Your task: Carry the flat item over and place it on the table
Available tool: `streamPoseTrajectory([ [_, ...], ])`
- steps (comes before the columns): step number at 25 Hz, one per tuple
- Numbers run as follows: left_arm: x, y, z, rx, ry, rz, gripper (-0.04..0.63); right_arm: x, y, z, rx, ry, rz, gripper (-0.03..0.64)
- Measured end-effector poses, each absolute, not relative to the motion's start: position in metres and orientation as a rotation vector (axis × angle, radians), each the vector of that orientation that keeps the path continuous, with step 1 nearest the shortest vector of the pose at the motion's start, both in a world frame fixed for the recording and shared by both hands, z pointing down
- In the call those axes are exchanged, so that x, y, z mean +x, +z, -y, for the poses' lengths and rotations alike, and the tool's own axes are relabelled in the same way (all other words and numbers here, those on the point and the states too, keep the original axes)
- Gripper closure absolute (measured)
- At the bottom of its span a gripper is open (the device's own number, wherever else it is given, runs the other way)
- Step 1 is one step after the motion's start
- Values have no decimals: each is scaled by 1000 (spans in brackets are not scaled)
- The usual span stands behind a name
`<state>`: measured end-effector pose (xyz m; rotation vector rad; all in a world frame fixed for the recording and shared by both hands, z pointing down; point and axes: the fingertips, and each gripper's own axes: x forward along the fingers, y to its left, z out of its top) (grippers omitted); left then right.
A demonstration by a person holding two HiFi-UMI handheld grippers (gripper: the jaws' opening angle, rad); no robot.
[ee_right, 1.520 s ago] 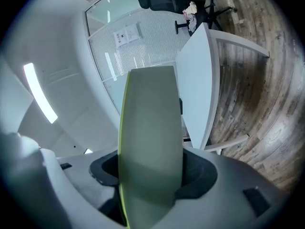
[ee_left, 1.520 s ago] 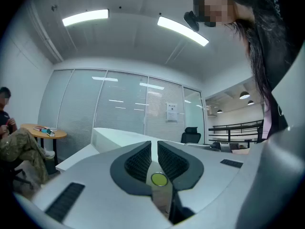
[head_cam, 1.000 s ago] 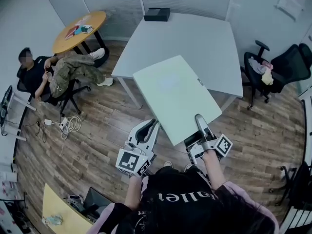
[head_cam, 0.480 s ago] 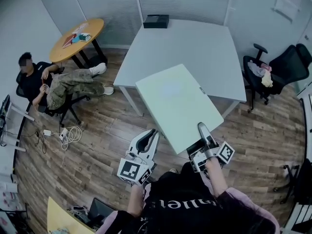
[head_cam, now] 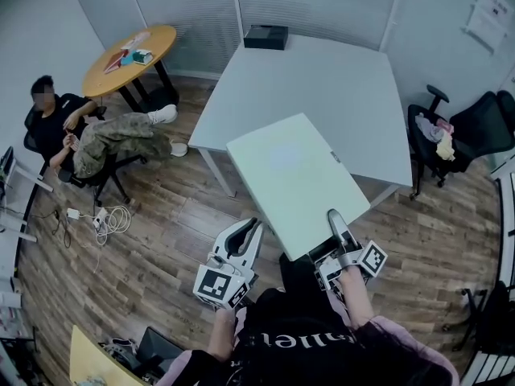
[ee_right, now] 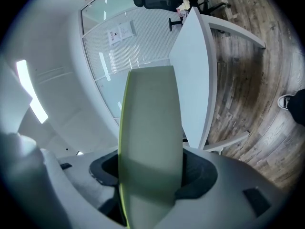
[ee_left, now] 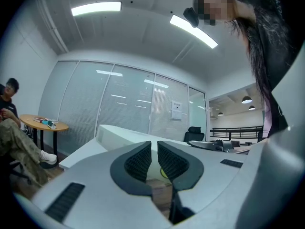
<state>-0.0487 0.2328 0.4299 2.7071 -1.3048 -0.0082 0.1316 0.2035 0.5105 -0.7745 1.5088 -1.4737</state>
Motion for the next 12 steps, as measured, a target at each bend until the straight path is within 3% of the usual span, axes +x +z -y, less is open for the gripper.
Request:
streamPoseTrajectory([
  [12, -54, 429, -90, 2644, 24, 1428, 537, 144, 521, -47, -755, -1515, -1590, 327],
])
